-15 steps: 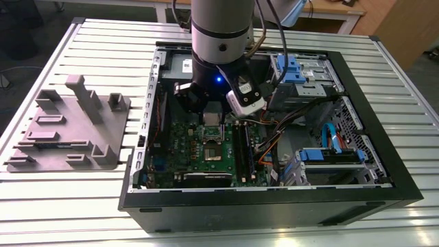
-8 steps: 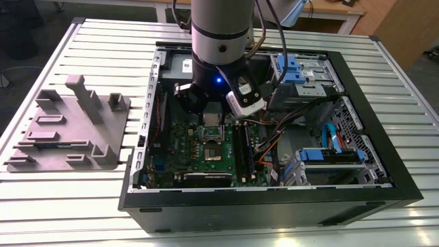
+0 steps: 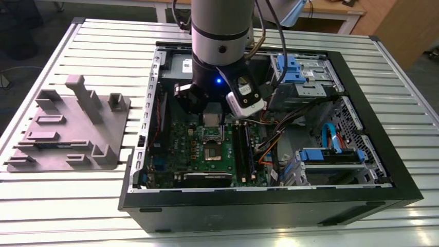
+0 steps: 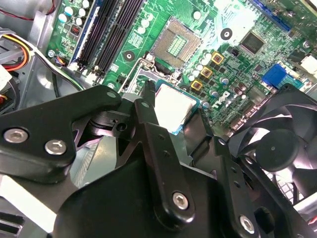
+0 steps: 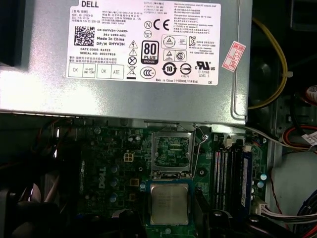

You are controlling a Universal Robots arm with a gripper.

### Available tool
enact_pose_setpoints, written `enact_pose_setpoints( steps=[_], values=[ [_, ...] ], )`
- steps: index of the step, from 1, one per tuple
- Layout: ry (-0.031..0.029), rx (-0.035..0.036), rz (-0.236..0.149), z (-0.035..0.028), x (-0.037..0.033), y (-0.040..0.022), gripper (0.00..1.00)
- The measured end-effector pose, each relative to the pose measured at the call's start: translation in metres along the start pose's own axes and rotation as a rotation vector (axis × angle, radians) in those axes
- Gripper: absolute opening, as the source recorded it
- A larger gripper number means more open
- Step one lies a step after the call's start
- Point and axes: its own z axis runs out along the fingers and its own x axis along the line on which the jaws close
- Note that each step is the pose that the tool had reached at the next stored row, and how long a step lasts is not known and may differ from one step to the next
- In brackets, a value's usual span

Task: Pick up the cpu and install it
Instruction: 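Place the cpu into insertion slot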

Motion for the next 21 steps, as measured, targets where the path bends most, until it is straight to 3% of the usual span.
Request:
enact_pose_setpoints(
  steps=[21],
  values=[
    [0.0002,0.0035,0.0,0.0143,-0.0047,-0.0005,0.47]
  ],
)
